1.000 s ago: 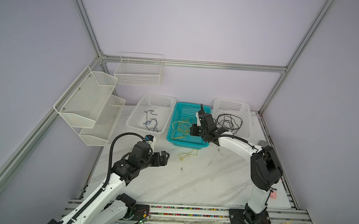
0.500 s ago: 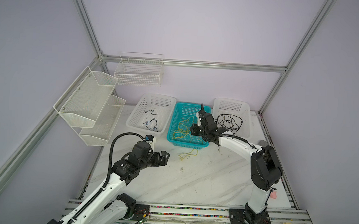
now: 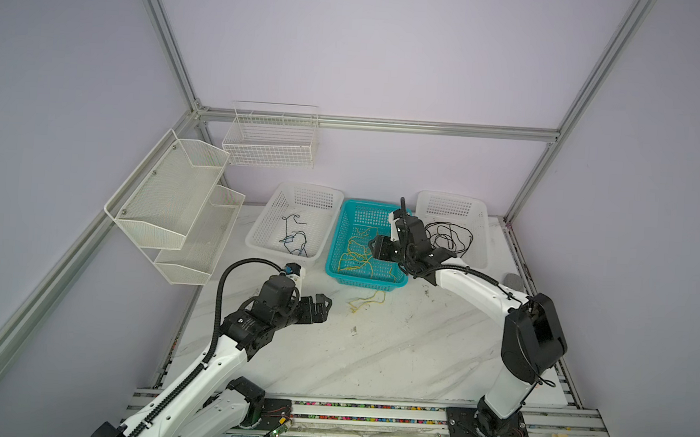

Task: Untangle the cables
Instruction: 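Withdraw the right gripper while the left gripper reaches the wire hanging at the basket edge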

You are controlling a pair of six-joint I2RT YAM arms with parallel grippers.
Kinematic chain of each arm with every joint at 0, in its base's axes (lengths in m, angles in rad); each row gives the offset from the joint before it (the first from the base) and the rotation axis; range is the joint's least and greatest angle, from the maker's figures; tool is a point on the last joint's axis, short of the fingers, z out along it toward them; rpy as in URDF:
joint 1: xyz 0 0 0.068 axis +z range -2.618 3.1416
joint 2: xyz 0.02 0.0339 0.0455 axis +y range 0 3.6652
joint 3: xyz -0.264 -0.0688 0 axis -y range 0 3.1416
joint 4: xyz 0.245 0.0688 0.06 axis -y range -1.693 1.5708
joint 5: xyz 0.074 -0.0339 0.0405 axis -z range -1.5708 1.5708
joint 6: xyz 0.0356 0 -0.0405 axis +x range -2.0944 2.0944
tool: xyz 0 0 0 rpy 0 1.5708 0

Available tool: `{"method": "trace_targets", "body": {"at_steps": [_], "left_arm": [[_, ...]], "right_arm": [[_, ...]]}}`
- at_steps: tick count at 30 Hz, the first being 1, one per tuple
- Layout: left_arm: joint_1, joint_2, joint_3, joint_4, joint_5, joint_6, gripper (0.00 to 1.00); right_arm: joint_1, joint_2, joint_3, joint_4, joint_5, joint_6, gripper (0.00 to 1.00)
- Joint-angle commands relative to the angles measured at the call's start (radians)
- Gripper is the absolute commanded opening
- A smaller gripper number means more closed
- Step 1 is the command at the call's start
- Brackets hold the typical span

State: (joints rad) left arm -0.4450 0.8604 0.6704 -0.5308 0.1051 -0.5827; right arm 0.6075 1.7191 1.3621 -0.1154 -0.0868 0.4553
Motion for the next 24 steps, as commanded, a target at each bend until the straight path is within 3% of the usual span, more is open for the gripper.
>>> {"method": "trace_targets", "body": {"at_steps": [1,17,24], "left_arm": [[-0.018,0.012,-0.056,0.09,0.005,-0.025,1.0],[-0.098,0.313,0.011,0.332,-0.062,-0.014,1.0],[-0.142,0.451,0.086,0.374,-0.118,0.021,0.99]], "right_arm": [[-0.004,-0.1,-0.036,0.01,0.045,-0.018,0.62],[-0.004,-0.51,-0.228,-0.019,0.115,-0.012,0.79],[-0.005,-0.634,-0.281,-0.064,0.158,-0.03,0.91]]}}
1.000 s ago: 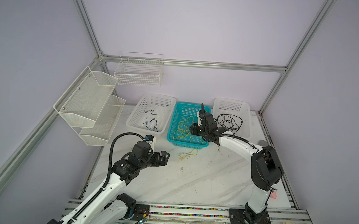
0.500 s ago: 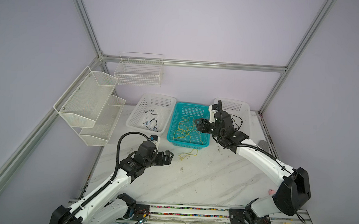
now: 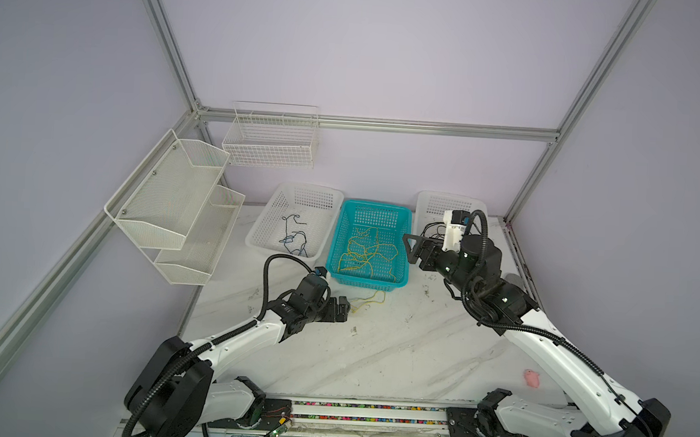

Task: Untangle the cables
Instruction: 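Withdraw the right gripper while the left gripper reaches the wire hanging at the basket edge, then grasp the yellow wire hanging from the teal basket with the left gripper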

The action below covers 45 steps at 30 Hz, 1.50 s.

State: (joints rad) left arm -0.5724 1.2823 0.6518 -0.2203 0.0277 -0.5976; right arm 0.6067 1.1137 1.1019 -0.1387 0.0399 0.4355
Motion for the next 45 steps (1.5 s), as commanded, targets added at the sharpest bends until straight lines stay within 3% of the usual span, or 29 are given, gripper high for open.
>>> {"method": "trace_targets", "body": {"at_steps": [1,2,13,26,34,45], "left_arm": [[-0.021,0.048,0.118,0.07,-0.046,0.045,0.98],[-0.026,0.068,0.13,0.072,-0.054,0.051,0.97],[-0.069,0.199,0.205,0.137,-0.086,0.134,0.89],[-0.095,0.288,0.255,0.155,-0.081,0.173,0.76],[-0.106,0.331,0.263,0.151,-0.043,0.181,0.59],[-0.109,0.34,0.258,0.15,-0.011,0.186,0.43]], "right_arm": [[-0.003,-0.045,-0.027,-0.046,0.018,-0.014,0.93],[-0.003,-0.058,-0.035,-0.052,0.005,-0.016,0.97],[-0.002,-0.155,-0.178,-0.145,-0.2,-0.023,0.97],[-0.002,-0.234,-0.274,-0.132,-0.25,-0.032,0.97],[-0.002,-0.233,-0.283,-0.125,-0.247,-0.038,0.97],[-0.002,-0.225,-0.283,-0.118,-0.255,-0.037,0.97]]}}
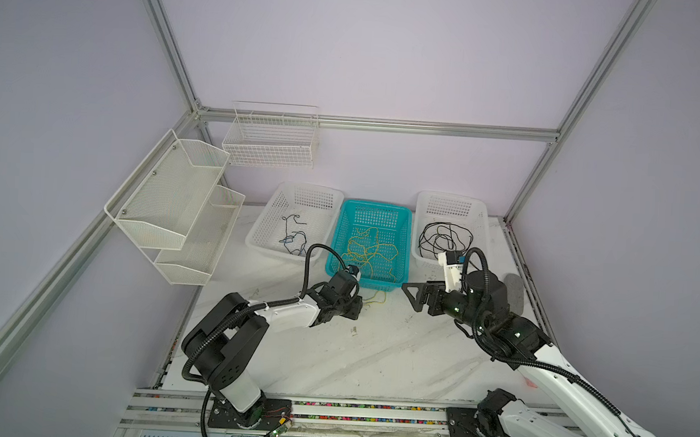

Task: Untangle the cables
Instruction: 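Grasp the yellow wire hanging from the teal basket with the left gripper, then lift the yellow wire off the table with the left gripper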

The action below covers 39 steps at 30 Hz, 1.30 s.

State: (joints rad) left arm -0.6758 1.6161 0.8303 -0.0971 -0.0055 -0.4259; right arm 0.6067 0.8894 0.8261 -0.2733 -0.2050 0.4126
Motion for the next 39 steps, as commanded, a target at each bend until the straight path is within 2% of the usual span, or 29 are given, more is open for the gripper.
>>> {"method": "trace_targets", "body": {"at_steps": [1,6,22,30,39], "left_arm": [[-0.005,0.009,0.08,0.027,0.028,0.014,0.41],[-0.01,0.019,0.081,0.025,0.052,0.014,0.33],[-0.034,-0.004,0.078,0.008,0.091,0.013,0.14],[-0.063,-0.023,0.07,-0.016,0.107,0.021,0.07],[-0.096,-0.063,0.061,-0.046,0.107,0.025,0.0]], "right_arm": [[-0.002,0.0,-0.007,0.018,-0.01,-0.012,0.97],[-0.002,0.0,-0.011,0.023,-0.014,-0.008,0.97],[-0.002,-0.003,-0.028,0.008,-0.019,0.003,0.97],[-0.002,-0.026,-0.133,0.062,-0.09,0.074,0.97],[-0.002,-0.034,-0.218,0.125,-0.113,0.165,0.97]]}}
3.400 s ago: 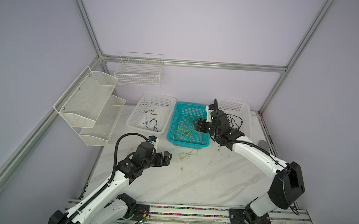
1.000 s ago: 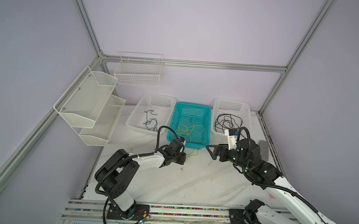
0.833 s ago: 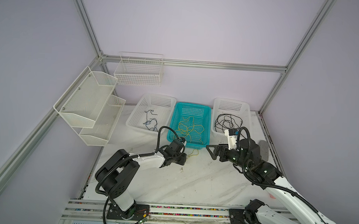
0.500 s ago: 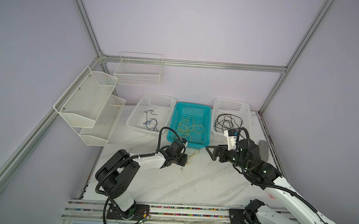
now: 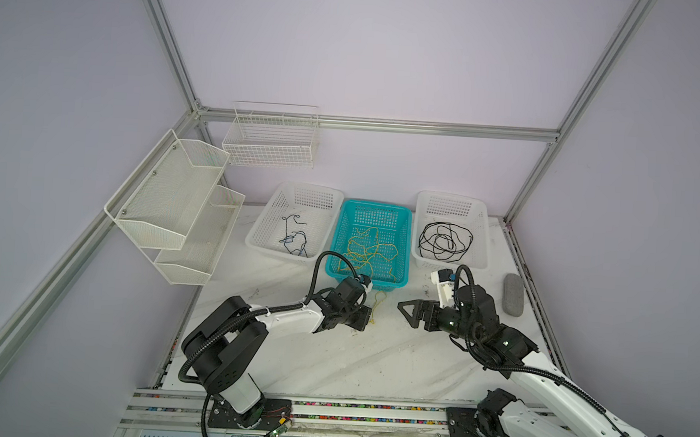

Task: Untangle the cables
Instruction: 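Lift the yellow wire off the table with the left gripper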

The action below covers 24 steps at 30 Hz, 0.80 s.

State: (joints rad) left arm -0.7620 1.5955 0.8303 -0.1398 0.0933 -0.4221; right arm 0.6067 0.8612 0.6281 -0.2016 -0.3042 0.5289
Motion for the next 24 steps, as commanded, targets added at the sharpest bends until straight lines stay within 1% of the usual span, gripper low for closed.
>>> {"method": "trace_targets", "body": {"at_steps": [1,6,11,16,17,19,24], "left_arm": [[-0.016,-0.048,0.06,-0.006,0.008,0.023,0.0],[-0.042,-0.067,0.061,-0.036,0.017,0.025,0.0],[-0.07,-0.115,0.061,-0.066,0.001,0.029,0.0],[-0.074,-0.173,0.064,-0.105,-0.024,0.037,0.0],[-0.074,-0.216,0.066,-0.11,-0.027,0.04,0.0],[-0.074,-0.244,0.07,-0.118,-0.034,0.045,0.0],[-0.073,-0.275,0.125,-0.18,-0.085,0.093,0.0]], "right_arm": [[-0.002,-0.001,-0.029,0.064,-0.014,0.061,0.97],[-0.002,0.031,-0.06,0.115,-0.039,0.097,0.97],[-0.002,0.044,-0.072,0.127,-0.037,0.103,0.97],[-0.002,0.045,-0.073,0.121,-0.05,0.083,0.97],[-0.002,0.045,-0.074,0.125,-0.061,0.076,0.97],[-0.002,0.045,-0.083,0.139,-0.095,0.066,0.97],[-0.001,0.042,-0.091,0.129,-0.11,0.045,0.97]]}}
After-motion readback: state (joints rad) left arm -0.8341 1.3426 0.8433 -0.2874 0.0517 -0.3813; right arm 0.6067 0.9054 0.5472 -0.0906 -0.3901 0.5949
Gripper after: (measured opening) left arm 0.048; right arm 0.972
